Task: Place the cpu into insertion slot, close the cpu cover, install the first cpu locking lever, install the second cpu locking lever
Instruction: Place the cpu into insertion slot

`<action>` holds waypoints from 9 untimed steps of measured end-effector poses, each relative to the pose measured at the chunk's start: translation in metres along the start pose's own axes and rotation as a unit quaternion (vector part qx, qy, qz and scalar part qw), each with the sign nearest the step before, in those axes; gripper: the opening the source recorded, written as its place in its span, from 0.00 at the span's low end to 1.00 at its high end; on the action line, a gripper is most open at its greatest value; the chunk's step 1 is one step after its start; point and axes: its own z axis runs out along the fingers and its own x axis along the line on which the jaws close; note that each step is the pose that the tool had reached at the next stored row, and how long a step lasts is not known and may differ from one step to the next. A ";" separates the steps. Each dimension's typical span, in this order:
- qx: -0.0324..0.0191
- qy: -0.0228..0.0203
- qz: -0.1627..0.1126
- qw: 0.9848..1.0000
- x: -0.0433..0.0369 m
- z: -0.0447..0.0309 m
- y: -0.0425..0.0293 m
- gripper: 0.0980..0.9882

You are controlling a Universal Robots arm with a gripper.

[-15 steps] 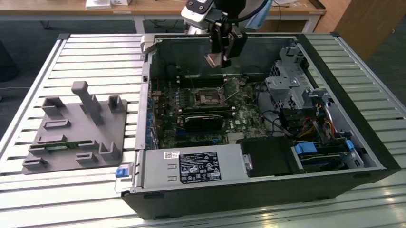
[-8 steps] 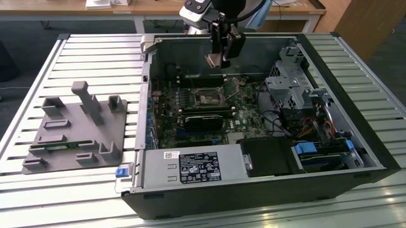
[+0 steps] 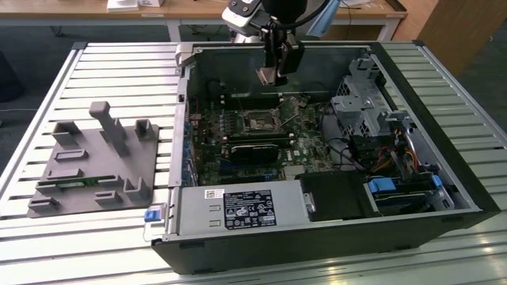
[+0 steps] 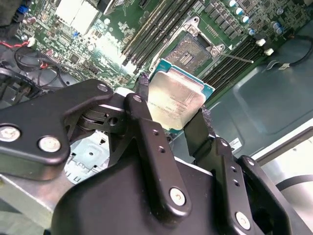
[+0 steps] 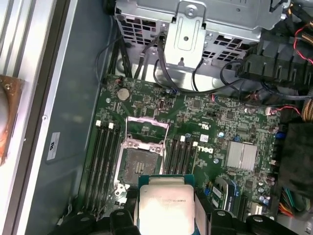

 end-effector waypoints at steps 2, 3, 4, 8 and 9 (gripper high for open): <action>0.000 0.000 0.006 1.000 0.0000 0.0004 0.0000 0.50; 0.000 0.000 0.008 1.000 0.0000 0.0005 0.0000 0.50; 0.000 -0.001 0.011 1.000 0.0000 0.0007 0.0000 0.50; 0.000 -0.001 0.022 1.000 0.0001 0.0013 -0.0001 0.50; 0.000 -0.001 0.025 1.000 0.0001 0.0015 -0.0001 0.50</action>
